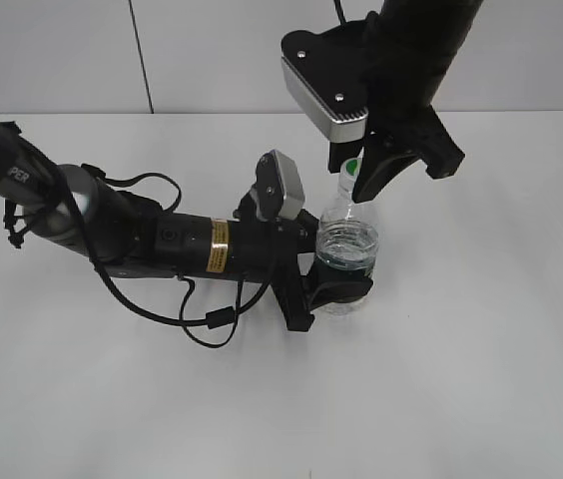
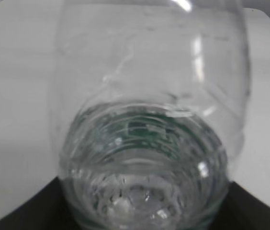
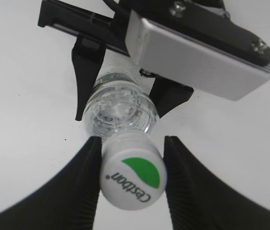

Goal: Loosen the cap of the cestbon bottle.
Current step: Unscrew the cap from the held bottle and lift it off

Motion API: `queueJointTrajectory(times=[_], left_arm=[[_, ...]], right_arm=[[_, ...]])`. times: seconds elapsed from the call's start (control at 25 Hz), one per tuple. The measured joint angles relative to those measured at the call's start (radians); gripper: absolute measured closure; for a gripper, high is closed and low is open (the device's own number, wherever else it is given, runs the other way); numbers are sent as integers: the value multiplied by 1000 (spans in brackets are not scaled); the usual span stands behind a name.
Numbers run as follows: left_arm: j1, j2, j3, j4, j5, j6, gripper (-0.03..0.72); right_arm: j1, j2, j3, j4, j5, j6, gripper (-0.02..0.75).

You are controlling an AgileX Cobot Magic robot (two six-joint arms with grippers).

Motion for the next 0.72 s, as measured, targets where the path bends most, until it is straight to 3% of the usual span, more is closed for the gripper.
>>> queueJointTrajectory(times=[0.24, 0.44, 0.72], left_arm=[[0, 0, -1, 0, 0, 0, 279], [0, 0, -1, 0, 0, -3, 279], [0, 0, -1, 0, 0, -3, 279]], right_arm=[[0, 0, 0, 1, 0, 4, 429], [0, -8, 0, 31, -17, 72, 312], [0, -55, 0, 48, -8, 189, 284]])
